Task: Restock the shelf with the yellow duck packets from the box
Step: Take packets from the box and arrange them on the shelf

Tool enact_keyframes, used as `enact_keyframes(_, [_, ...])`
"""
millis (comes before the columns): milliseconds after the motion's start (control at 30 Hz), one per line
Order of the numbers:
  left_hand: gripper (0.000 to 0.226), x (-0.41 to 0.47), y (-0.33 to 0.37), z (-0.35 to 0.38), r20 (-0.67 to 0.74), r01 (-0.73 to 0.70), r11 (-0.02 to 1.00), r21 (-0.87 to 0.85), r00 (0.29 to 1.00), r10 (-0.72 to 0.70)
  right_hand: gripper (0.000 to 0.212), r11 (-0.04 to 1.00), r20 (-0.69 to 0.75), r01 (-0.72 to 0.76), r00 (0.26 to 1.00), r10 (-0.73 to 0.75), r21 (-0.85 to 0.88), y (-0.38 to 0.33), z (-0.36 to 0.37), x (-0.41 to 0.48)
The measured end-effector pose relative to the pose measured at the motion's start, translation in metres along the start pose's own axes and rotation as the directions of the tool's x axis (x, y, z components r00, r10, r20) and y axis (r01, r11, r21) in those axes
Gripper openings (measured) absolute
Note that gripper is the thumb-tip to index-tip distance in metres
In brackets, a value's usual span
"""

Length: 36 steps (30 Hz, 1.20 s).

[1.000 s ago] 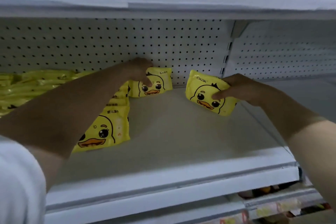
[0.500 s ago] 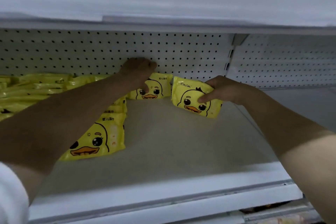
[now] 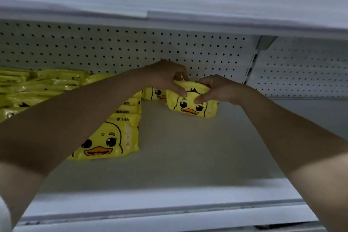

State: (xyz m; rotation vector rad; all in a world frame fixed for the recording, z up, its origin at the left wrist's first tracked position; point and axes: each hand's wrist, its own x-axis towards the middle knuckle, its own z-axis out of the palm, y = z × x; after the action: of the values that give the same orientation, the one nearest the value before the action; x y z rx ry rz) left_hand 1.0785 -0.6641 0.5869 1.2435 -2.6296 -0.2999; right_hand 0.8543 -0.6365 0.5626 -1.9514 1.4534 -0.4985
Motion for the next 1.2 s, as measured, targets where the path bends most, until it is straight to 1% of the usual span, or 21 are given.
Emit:
enact_keyframes(67, [0.06, 0.002, -0.005, 0.007, 0.028, -0.002, 0.996, 0.091, 1.0, 0.0, 0.032, 0.999, -0.023, 0.026, 0.999, -0.026, 0.021, -0.004, 0.006, 0.007])
enact_keyframes(167, [0.055, 0.002, -0.017, 0.009, -0.021, 0.024, 0.994, 0.103, 1.0, -0.022, 0.03, 0.995, -0.13, 0.046, 0.991, -0.035, 0.084, -0.004, 0.012, 0.016])
enact_keyframes(267, [0.059, -0.001, -0.027, 0.005, -0.04, 0.08, 0.989, 0.121, 0.996, -0.075, 0.033, 0.976, -0.285, 0.048, 0.958, 0.014, 0.211, 0.004, 0.018, 0.027])
enact_keyframes(333, [0.06, -0.002, -0.03, 0.003, -0.039, 0.118, 0.981, 0.152, 0.993, -0.113, 0.038, 0.967, -0.339, 0.044, 0.94, 0.045, 0.251, 0.007, 0.025, 0.034])
enact_keyframes(467, [0.064, -0.005, -0.037, 0.002, -0.03, 0.172, 0.956, 0.238, 0.985, -0.17, 0.038, 0.982, -0.417, 0.043, 0.908, 0.037, 0.182, 0.003, 0.042, 0.045])
enact_keyframes(600, [0.063, -0.007, -0.046, 0.003, -0.044, 0.203, 0.937, 0.283, 0.979, -0.199, 0.045, 0.995, -0.492, 0.01, 0.87, 0.042, 0.103, -0.004, 0.053, 0.055])
enact_keyframes(733, [0.068, -0.008, -0.055, 0.001, -0.091, 0.238, 0.905, 0.352, 0.971, -0.22, 0.05, 0.999, -0.535, -0.04, 0.844, 0.052, 0.033, -0.01, 0.062, 0.064])
enact_keyframes(833, [0.071, -0.011, -0.059, 0.002, -0.138, 0.241, 0.916, 0.322, 0.969, -0.206, 0.053, 0.998, -0.587, -0.064, 0.808, 0.047, -0.008, -0.013, 0.069, 0.064])
enact_keyframes(1000, [0.075, -0.011, -0.064, 0.005, -0.166, 0.222, 0.928, 0.3, 0.97, -0.178, 0.048, 0.994, -0.67, -0.109, 0.739, 0.069, -0.018, -0.021, 0.081, 0.06])
enact_keyframes(1100, [0.078, -0.012, -0.065, 0.007, -0.161, 0.221, 0.93, 0.293, 0.97, -0.18, 0.057, 0.991, -0.707, -0.136, 0.7, 0.102, 0.008, -0.026, 0.087, 0.054])
enact_keyframes(1200, [0.08, -0.02, -0.057, 0.001, -0.19, 0.223, 0.933, 0.284, 0.966, -0.173, 0.064, 0.988, -0.723, -0.152, 0.684, 0.094, -0.015, -0.03, 0.088, 0.041])
